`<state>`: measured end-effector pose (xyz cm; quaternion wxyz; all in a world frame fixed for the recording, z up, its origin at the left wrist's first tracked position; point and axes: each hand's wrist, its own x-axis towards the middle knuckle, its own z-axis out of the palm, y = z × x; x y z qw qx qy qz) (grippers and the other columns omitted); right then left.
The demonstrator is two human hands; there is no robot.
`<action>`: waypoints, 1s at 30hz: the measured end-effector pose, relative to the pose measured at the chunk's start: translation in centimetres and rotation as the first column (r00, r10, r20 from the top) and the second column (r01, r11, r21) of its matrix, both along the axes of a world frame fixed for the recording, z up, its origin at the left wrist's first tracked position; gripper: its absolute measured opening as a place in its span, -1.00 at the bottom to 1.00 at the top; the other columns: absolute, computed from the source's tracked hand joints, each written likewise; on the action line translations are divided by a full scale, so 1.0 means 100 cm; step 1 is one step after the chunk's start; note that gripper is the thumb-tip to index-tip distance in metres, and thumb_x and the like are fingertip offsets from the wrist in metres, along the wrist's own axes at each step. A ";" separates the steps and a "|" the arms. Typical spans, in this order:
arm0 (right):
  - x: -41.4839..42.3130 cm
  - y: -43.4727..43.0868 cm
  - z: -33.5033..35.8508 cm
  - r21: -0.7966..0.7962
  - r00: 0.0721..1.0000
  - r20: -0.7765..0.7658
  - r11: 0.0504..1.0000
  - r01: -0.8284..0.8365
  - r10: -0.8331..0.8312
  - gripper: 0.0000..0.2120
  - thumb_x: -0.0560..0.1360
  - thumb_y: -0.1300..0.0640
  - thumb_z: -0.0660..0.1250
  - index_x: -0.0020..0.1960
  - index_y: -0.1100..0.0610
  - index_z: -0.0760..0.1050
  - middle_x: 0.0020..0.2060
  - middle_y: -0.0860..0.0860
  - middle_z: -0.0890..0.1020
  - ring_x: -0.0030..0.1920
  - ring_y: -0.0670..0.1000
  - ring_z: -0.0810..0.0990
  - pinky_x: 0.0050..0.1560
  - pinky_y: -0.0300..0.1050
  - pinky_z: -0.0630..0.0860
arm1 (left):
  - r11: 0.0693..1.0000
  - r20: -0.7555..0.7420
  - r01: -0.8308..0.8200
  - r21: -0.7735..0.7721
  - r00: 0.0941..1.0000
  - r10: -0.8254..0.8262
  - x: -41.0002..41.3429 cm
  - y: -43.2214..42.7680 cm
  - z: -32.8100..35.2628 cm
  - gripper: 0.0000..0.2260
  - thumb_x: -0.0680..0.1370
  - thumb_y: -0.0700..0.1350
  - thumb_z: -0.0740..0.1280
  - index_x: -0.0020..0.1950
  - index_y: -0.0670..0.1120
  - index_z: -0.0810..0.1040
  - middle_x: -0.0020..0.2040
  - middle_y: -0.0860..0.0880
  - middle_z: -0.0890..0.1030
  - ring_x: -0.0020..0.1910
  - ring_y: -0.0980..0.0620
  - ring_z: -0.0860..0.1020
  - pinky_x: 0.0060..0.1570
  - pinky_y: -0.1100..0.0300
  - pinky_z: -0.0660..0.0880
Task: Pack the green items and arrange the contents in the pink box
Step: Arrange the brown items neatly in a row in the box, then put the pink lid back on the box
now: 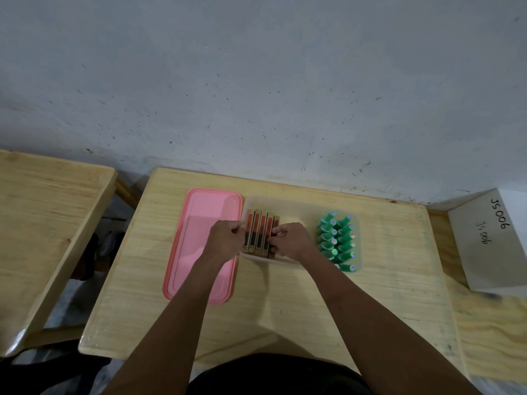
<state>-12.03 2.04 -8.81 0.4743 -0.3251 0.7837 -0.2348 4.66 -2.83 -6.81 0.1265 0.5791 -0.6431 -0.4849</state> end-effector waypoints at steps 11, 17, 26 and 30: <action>0.003 0.000 -0.003 -0.046 0.979 -0.189 0.995 -0.086 0.076 -0.71 0.55 0.11 0.29 0.23 0.15 0.59 0.16 0.05 0.65 0.13 0.01 0.60 0.16 -0.15 0.47 | 1.000 -0.010 -0.002 -0.005 1.000 0.002 0.001 0.000 -0.002 -0.69 0.62 -0.20 0.20 0.35 -0.21 0.45 0.01 -0.20 0.66 -0.44 0.14 0.49 -0.54 0.49 0.38; -0.001 0.000 -0.004 -0.036 0.978 -0.164 0.990 -0.136 0.129 -0.68 0.56 0.18 0.25 0.29 0.17 0.55 0.22 0.06 0.62 0.22 0.01 0.56 0.18 -0.24 0.39 | 1.000 -0.007 -0.001 -0.029 1.000 0.001 0.001 0.001 -0.004 -0.71 0.62 -0.19 0.19 0.32 -0.21 0.49 -0.10 -0.18 0.66 -0.42 0.10 0.53 -0.49 0.49 0.42; -0.014 0.015 0.016 -0.148 0.952 -0.181 0.950 -0.273 0.246 -0.76 0.56 -0.05 0.30 0.09 0.05 0.63 0.03 -0.07 0.65 0.05 -0.06 0.58 0.10 -0.09 0.47 | 0.888 0.330 -0.277 -0.368 0.854 0.403 0.050 0.005 -0.027 -0.58 0.59 0.02 0.19 0.41 -0.12 0.36 0.38 -0.22 0.37 0.37 -0.20 0.32 0.24 -0.09 0.44; -0.005 0.029 0.026 -0.132 0.848 -0.079 0.838 -0.530 0.524 -0.73 0.47 -0.18 0.38 0.03 -0.03 0.66 -0.04 -0.12 0.66 -0.04 -0.15 0.59 0.03 -0.17 0.51 | 0.913 0.538 -0.336 -0.230 0.738 0.407 0.076 0.009 -0.040 -0.63 0.57 -0.04 0.18 0.32 -0.21 0.37 0.27 -0.26 0.40 0.23 -0.25 0.39 0.14 -0.12 0.44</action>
